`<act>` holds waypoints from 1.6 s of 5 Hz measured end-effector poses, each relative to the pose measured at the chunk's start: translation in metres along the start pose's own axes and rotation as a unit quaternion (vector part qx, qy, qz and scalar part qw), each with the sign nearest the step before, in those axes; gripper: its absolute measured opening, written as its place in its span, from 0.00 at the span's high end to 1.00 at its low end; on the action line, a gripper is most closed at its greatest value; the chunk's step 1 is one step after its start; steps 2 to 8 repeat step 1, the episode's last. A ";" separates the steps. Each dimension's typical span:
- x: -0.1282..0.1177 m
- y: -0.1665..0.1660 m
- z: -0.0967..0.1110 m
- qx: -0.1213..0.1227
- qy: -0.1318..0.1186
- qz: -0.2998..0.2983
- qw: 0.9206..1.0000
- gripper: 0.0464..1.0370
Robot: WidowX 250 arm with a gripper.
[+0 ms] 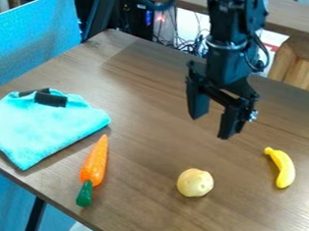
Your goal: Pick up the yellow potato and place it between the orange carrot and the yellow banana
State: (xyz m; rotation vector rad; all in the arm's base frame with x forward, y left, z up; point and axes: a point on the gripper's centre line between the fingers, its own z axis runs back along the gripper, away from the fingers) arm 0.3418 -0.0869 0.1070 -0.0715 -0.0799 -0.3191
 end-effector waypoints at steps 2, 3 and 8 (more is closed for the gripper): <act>0.025 0.000 -0.017 0.000 -0.014 -0.003 1.000 0.05; 0.025 0.000 -0.017 0.000 -0.014 -0.003 1.000 0.05; 0.025 0.000 -0.017 0.000 -0.014 -0.003 1.000 0.05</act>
